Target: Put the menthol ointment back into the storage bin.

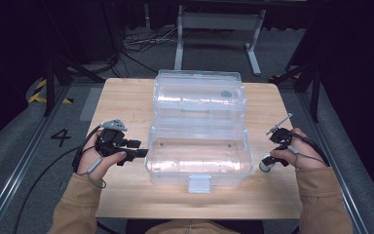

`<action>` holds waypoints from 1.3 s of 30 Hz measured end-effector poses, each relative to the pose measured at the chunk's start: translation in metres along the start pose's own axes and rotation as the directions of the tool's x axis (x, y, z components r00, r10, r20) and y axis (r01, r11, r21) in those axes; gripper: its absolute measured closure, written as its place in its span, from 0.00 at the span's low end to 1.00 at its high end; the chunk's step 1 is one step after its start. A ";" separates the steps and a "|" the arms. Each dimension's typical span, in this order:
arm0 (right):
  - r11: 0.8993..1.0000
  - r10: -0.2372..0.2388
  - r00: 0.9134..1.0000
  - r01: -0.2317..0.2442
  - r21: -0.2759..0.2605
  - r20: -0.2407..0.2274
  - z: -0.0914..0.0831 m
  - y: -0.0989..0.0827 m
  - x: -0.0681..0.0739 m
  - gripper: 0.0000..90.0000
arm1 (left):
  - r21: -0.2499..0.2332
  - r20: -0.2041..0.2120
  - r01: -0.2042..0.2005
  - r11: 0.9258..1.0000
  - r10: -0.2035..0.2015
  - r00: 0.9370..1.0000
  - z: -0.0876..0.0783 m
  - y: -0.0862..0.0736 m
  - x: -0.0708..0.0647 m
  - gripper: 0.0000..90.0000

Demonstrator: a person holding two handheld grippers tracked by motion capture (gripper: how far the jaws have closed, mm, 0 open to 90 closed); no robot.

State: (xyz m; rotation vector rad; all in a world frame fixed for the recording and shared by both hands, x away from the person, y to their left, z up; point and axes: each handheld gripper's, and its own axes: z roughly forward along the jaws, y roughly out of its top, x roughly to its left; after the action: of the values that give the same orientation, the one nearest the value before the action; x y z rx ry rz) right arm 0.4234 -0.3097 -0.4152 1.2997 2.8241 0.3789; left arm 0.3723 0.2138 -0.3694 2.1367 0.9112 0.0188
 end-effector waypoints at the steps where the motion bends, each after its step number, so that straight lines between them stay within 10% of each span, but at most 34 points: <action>1: 1.000 0.003 1.000 -0.003 0.006 0.002 0.001 0.000 0.001 0.47 | -0.002 0.001 0.000 1.000 0.000 1.000 0.000 0.000 0.000 0.55; 17: 0.998 0.002 1.000 -0.002 0.066 -0.006 0.011 0.002 0.003 0.56 | -0.005 -0.002 0.001 1.000 -0.001 1.000 -0.002 -0.001 0.001 0.55; 39: 0.997 -0.027 1.000 0.028 -0.077 0.013 -0.044 0.004 0.026 0.56 | -0.010 -0.026 0.024 1.000 -0.024 0.999 -0.010 -0.011 0.002 0.55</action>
State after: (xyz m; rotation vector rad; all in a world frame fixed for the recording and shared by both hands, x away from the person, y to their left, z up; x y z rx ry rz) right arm 0.4044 -0.2973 -0.3697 1.2437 2.7837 0.4728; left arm 0.3644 0.2262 -0.3705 2.1209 0.9499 0.0386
